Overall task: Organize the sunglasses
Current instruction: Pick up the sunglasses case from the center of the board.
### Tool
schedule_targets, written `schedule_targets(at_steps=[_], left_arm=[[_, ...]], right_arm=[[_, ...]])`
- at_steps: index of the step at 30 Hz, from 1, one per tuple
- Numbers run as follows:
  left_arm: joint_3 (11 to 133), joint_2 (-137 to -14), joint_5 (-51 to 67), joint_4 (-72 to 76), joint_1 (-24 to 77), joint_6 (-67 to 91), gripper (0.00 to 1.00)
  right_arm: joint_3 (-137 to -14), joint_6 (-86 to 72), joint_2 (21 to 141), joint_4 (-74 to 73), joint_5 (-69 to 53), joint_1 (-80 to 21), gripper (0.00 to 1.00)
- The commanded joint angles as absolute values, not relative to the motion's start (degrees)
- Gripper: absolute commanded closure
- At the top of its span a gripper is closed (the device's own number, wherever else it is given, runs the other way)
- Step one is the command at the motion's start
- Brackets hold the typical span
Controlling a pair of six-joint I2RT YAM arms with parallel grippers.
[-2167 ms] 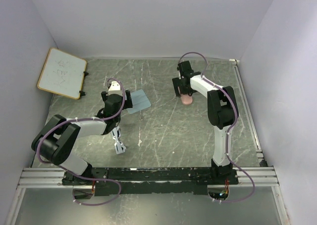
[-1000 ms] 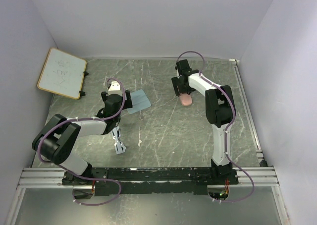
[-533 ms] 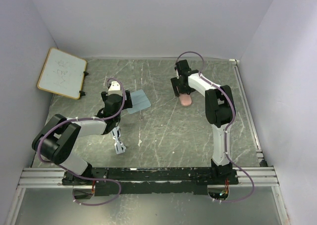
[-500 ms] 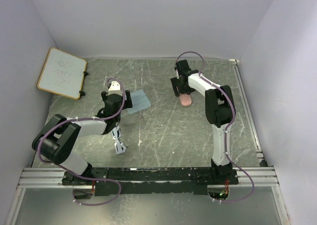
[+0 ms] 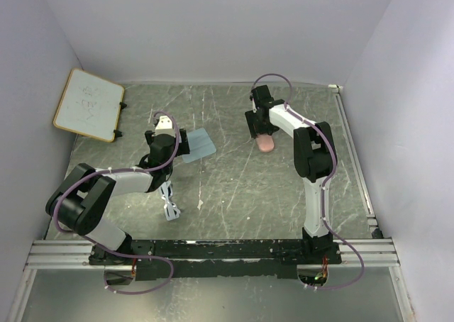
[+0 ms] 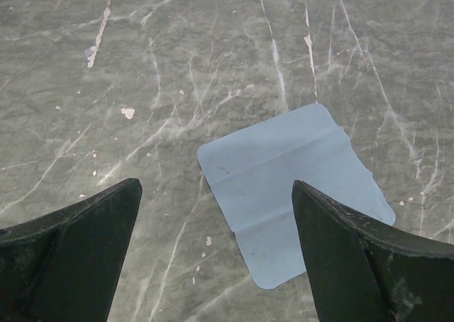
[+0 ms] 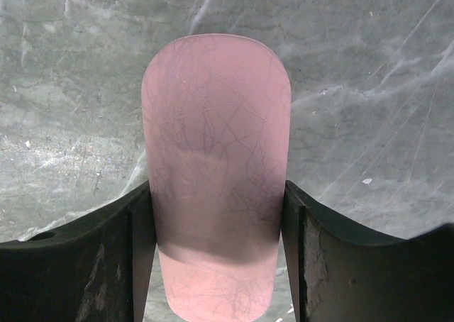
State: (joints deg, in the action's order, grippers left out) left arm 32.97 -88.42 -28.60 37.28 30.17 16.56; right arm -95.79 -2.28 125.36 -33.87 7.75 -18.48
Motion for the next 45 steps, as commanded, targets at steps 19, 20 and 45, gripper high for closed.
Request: schedule_targets(at_steps=[19,20,45], left_arm=[[34.2,-88.4,-27.7,37.7,29.7,17.1,0.01],[34.2,-88.4,-27.7,37.7,29.7,17.2,0.01],[31.8,-83.4,-14.7,40.5,27.1,18.5,0.01]], right_arm=[[-92.4,-2.1,121.5,-30.4,4.6,-19.4,1.0],[-91.5,-2.0,120.5,-29.4,3.6,-19.4,1.0],[-73.5,-2.7,99.2,-3.0,-39.1,-19.7,1.0]])
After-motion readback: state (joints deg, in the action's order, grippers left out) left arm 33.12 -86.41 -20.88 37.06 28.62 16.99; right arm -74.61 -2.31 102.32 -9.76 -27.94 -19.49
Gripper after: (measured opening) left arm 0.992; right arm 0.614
